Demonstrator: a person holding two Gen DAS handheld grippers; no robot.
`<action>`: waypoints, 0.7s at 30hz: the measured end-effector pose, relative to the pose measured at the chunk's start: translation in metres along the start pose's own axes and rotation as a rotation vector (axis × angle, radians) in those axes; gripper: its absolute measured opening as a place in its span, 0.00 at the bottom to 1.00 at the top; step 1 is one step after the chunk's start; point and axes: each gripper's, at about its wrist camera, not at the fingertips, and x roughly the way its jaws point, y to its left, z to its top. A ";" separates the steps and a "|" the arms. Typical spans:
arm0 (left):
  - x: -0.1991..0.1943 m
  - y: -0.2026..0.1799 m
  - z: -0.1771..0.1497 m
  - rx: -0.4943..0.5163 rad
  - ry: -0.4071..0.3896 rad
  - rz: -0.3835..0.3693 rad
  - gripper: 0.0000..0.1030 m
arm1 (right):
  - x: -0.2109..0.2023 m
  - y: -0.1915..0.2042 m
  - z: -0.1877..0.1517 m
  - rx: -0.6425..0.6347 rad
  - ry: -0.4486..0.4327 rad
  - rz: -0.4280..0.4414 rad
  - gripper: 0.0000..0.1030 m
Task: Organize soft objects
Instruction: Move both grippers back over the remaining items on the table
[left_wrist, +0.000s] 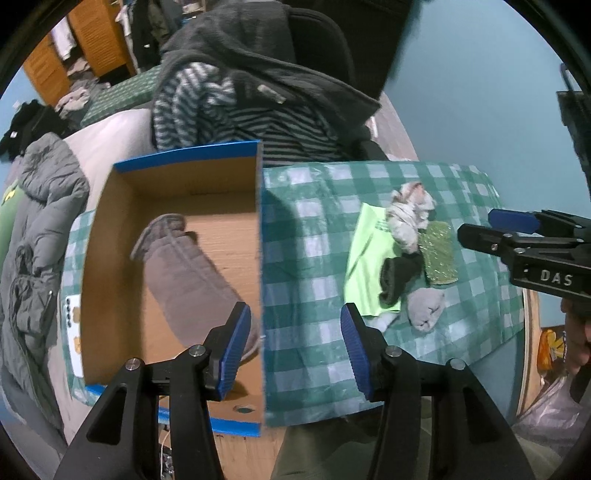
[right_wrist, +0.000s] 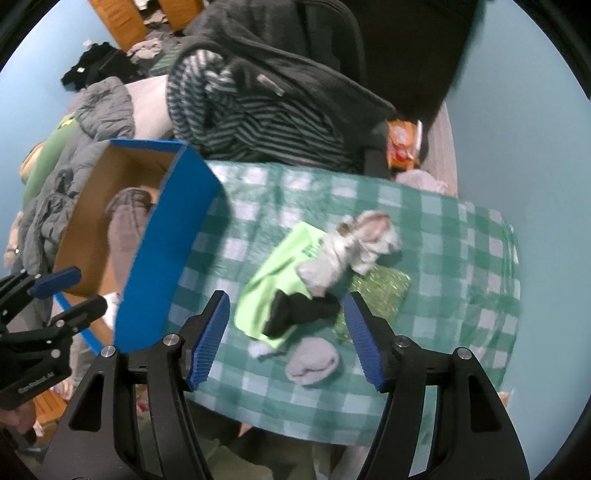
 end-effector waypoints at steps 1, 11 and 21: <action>0.003 -0.005 0.001 0.011 0.005 -0.003 0.50 | 0.003 -0.005 -0.003 0.010 0.006 -0.005 0.63; 0.037 -0.042 0.001 0.105 0.058 -0.028 0.51 | 0.032 -0.033 -0.032 0.068 0.067 -0.002 0.63; 0.071 -0.060 -0.007 0.112 0.098 -0.068 0.52 | 0.064 -0.045 -0.060 0.123 0.135 0.020 0.63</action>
